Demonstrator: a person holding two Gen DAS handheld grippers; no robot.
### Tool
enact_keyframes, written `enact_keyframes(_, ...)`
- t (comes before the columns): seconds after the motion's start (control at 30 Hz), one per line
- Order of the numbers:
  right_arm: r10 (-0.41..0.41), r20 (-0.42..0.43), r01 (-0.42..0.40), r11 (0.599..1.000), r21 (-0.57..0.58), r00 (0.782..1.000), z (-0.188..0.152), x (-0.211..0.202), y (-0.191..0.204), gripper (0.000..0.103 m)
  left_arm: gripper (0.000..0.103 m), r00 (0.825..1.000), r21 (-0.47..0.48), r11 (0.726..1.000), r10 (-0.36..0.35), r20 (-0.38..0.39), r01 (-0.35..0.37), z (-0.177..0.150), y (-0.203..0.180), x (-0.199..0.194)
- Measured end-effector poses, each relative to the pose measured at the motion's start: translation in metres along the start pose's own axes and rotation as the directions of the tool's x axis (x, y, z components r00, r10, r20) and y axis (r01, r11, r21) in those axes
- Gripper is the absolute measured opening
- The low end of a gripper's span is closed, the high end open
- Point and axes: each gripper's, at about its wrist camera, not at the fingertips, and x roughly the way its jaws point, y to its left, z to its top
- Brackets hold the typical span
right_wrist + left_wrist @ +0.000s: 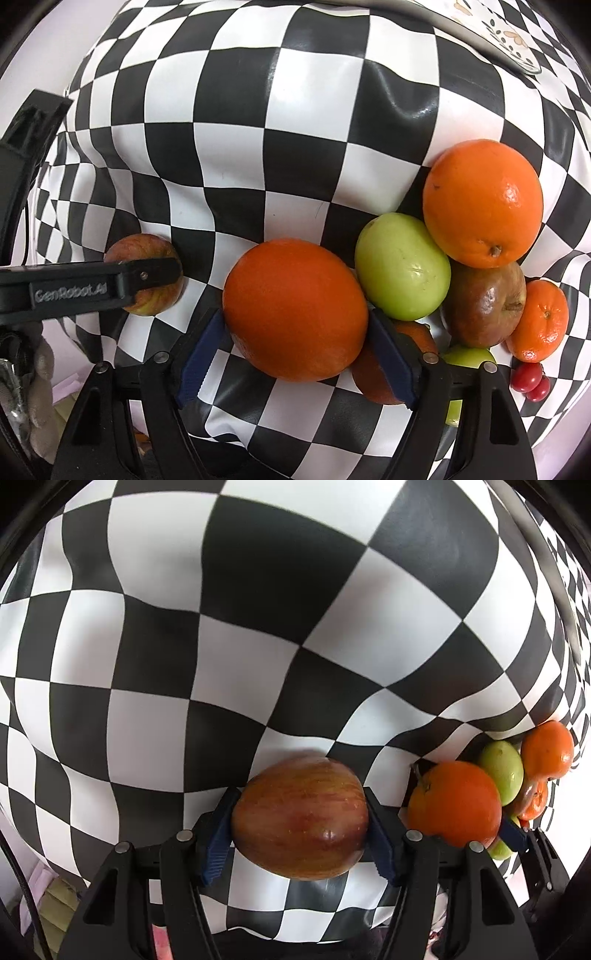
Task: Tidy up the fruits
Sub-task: 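Grasp the red apple with the left tool while the right tool grasps the large orange, then carry the apple and orange onto the floral plate and open both tools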
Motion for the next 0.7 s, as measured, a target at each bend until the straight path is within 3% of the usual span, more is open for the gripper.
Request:
enact_keyframes(0.13, -0.077, -0.003, 0.077, 0.996, -0.05, 0.997, 0.002, 0.011, 0.018, 0.088, 0.061, 0.999, 0.026, 0.999, 0.02, 0.028, -0.021, -0.016, 0.001, -0.007)
enact_keyframes(0.2, -0.13, 0.014, 0.13, 0.989, -0.063, 0.991, 0.001, 0.014, 0.032, 0.084, 0.061, 0.998, 0.036, 0.999, 0.039, 0.044, -0.041, -0.029, -0.001, -0.016)
enact_keyframes(0.27, -0.13, 0.036, 0.131, 0.991, -0.038, 0.991, 0.0, 0.013, 0.037, 0.083, 0.061, 0.997, 0.053, 0.997, 0.053, 0.062, -0.057, -0.037, -0.009, -0.02)
enact_keyframes(0.4, -0.093, 0.074, 0.09, 0.995, 0.046, 0.993, -0.006, -0.005, 0.023, 0.082, 0.061, 0.992, 0.097, 0.992, 0.066, 0.104, -0.076, -0.048, -0.019, -0.031)
enact_keyframes(0.6, 0.009, 0.137, -0.035, 0.982, 0.186, 0.991, -0.011, -0.033, 0.006, 0.082, 0.061, 0.981, 0.154, 0.981, 0.089, 0.172, -0.116, -0.071, -0.05, -0.039)
enact_keyframes(0.7, 0.056, 0.171, -0.093, 0.971, 0.22, 0.984, -0.011, -0.049, 0.0, 0.082, 0.061, 0.981, 0.164, 0.981, 0.068, 0.184, -0.099, -0.066, -0.063, -0.069)
